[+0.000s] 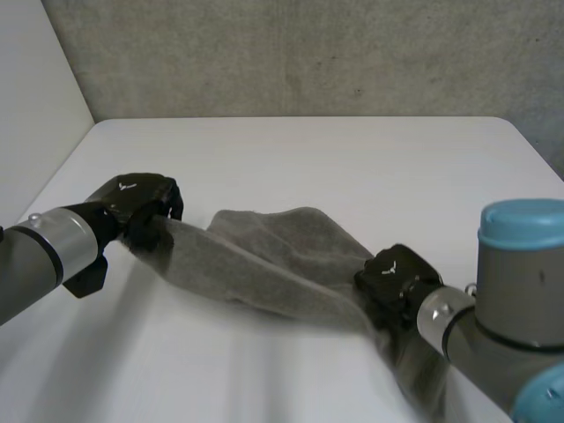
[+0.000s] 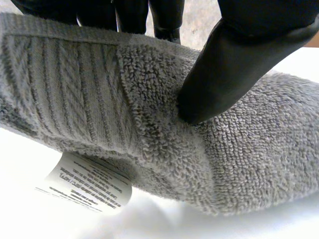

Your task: Fold the towel.

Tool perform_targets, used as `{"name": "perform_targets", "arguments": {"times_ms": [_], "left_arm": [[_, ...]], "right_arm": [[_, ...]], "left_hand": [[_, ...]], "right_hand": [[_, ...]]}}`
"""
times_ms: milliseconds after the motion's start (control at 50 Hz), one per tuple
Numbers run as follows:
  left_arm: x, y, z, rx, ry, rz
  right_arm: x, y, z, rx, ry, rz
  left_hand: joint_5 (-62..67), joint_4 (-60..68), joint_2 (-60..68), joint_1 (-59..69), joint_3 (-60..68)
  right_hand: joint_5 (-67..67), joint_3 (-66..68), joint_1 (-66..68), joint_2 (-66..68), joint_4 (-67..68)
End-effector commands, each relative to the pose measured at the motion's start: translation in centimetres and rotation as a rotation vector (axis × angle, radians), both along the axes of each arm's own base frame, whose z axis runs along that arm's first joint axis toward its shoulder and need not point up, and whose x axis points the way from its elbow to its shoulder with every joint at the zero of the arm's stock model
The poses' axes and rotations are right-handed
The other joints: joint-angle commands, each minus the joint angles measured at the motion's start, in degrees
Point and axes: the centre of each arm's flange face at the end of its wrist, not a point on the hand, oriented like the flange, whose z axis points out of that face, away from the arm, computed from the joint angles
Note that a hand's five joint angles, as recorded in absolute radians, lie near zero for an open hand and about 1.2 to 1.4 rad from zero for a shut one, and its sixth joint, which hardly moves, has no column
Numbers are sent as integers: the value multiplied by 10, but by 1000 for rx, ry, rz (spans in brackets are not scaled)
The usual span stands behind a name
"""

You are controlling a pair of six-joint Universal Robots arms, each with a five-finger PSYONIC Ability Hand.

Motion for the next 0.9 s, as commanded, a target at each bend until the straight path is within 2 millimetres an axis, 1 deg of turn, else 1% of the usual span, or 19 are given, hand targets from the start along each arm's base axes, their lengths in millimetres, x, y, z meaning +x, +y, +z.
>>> {"name": "perform_targets", "arguments": {"times_ms": [20,40,60,100,120,140,160,180,200,220,240,260,340,380,460,600,720,820,900], "left_arm": [[2,4,-10,20,-2,5],[1,4,-10,17,4,6],[1,4,-10,17,4,6],[-2,4,-11,12,29,5],[-2,4,-11,12,29,5],[-3,3,-10,11,49,11],[-3,3,-10,11,49,11],[-5,3,-10,11,74,14],[-7,3,-9,14,99,15],[-7,3,-9,14,99,15],[-10,3,-9,19,126,16],[-11,2,-12,28,142,21],[-13,1,-12,25,160,21],[-14,1,-14,30,162,19],[-13,0,-14,32,162,19],[-14,1,-13,28,163,18],[-12,8,-2,-2,171,14],[-8,21,6,-30,176,7],[-7,26,6,-35,175,7]], "right_arm": [[19,-67,27,-222,2,9],[24,-87,42,-278,-44,-9],[25,-87,42,-279,-44,-9],[37,-115,69,-368,-134,-25],[37,-115,69,-369,-135,-25],[42,-125,76,-392,-169,-22],[47,-131,76,-395,-189,-15],[47,-131,76,-395,-189,-15],[53,-133,72,-384,-195,-2],[53,-133,72,-384,-195,-2],[54,-132,66,-360,-185,2],[53,-130,61,-329,-174,1],[50,-120,49,-257,-144,3],[44,-108,38,-188,-119,9],[38,-95,33,-140,-113,5],[37,-69,15,32,-200,16],[43,-73,14,84,-304,-23],[53,-96,10,41,-374,-45],[56,-105,8,25,-380,-51]], "left_hand": [[78,24,51,93,52],[74,21,48,90,49],[74,21,48,90,49],[66,13,40,82,41],[66,13,40,82,41],[56,3,30,72,31],[56,2,30,72,31],[51,-3,25,67,26],[46,-8,20,62,21],[46,-8,20,61,21],[42,-11,16,58,17],[44,-9,18,60,19],[44,-9,18,60,19],[44,-9,18,60,19],[46,-8,20,61,21],[46,-8,20,61,21],[46,-8,20,61,21],[46,-8,20,61,21],[44,-9,18,60,19]], "right_hand": [[46,46,53,56,37],[46,46,53,56,37],[46,46,53,56,37],[46,46,53,56,37],[46,46,53,56,37],[46,46,53,56,37],[-102,-101,-95,-91,-111],[-104,-103,-96,-93,-112],[-388,-387,-381,-377,-397],[-391,-390,-384,-380,-400],[-588,-587,-580,-577,-596],[-654,-654,-647,-644,-663],[-654,-654,-647,-644,-663],[-654,-654,-647,-644,-663],[-654,-654,-647,-644,-663],[-654,-654,-647,-644,-663],[-654,-654,-647,-644,-663],[-654,-654,-647,-644,-663],[-654,-654,-647,-644,-663]]}}
